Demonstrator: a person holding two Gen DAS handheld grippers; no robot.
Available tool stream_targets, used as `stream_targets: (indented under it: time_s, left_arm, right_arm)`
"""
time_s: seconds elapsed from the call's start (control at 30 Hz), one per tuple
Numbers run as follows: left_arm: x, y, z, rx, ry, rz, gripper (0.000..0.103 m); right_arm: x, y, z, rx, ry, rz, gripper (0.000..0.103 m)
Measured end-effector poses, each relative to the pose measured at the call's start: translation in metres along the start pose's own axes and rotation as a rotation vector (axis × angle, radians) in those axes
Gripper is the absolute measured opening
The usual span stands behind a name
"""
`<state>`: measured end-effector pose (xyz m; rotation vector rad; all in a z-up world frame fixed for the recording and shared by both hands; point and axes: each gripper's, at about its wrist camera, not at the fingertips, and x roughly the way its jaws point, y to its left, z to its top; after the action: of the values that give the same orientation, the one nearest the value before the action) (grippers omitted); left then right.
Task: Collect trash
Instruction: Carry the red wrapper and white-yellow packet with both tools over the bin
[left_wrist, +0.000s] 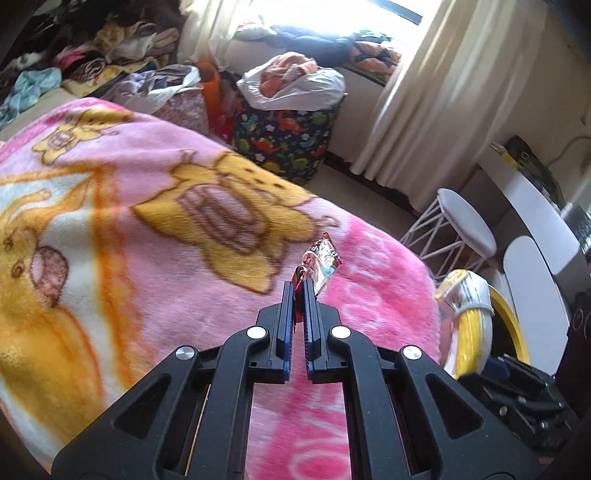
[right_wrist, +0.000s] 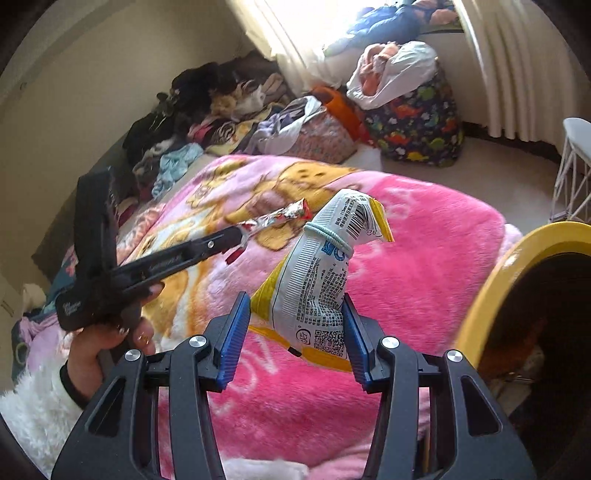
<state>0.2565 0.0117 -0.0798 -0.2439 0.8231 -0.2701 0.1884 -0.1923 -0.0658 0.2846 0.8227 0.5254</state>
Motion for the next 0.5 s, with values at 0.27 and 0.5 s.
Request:
stream_targets:
  time_s: [0.27, 0.5]
  left_arm:
    - [-0.007, -0.035, -0.008, 0.045, -0.004, -0.041, 0.002]
    - [-0.012, -0.063, -0.014, 0.095, -0.003, -0.065, 0.002]
  right_arm:
    - [-0.032, -0.031, -0.003, 0.05, -0.052, -0.039, 0.047]
    - [-0.057, -0.054, -0.009, 0.094, -0.086, -0.077, 0.047]
